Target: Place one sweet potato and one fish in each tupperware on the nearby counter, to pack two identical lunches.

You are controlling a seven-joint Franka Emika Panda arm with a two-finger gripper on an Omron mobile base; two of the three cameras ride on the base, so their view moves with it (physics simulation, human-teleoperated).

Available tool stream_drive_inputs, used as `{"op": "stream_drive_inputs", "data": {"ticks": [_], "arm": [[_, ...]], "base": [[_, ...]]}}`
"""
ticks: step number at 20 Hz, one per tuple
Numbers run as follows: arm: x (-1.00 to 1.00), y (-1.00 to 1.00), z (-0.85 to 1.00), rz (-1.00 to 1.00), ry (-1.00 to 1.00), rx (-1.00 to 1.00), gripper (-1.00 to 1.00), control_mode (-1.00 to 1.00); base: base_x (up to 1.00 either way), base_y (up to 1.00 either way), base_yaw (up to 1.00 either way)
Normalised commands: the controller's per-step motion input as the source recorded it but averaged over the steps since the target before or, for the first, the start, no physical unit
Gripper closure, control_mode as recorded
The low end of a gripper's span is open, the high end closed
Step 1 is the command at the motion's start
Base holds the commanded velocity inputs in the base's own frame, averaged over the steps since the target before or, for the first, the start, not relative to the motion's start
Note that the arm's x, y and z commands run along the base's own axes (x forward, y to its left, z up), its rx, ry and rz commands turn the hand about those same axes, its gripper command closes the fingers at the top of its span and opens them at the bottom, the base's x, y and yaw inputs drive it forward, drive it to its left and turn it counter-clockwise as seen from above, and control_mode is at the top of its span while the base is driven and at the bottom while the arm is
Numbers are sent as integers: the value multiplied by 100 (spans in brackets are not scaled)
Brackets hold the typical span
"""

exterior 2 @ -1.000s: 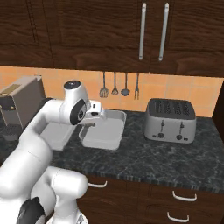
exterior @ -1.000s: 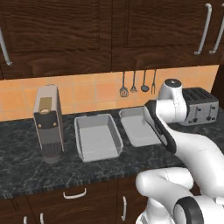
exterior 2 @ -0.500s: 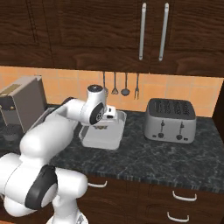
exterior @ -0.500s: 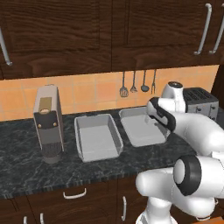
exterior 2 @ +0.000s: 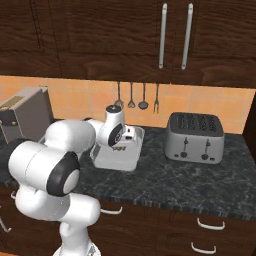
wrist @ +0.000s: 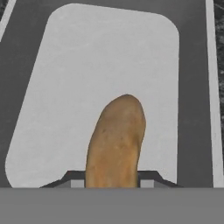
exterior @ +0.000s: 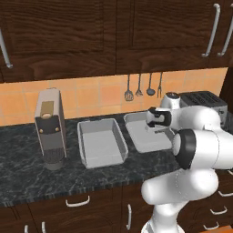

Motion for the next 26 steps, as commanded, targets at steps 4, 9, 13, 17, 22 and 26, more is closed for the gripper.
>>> {"op": "stream_drive_inputs", "data": {"ticks": [4,9,13,17,22,26], "arm": [[46,0,-48,0,1,0,100,-100],[42,0,-38,0,0,0,100,-100],[41,-1,-30,0,0,0,100,-100],[31,-6,-29,0,0,0,-100,-100],[-16,-1,33,-1,-10,1,-100,-100],[-69,12,93,0,-22,0,-100,-100]], "base": [[0,0,0],[0,0,0],[0,0,0],[0,0,0],[0,0,0],[0,0,0]]}}
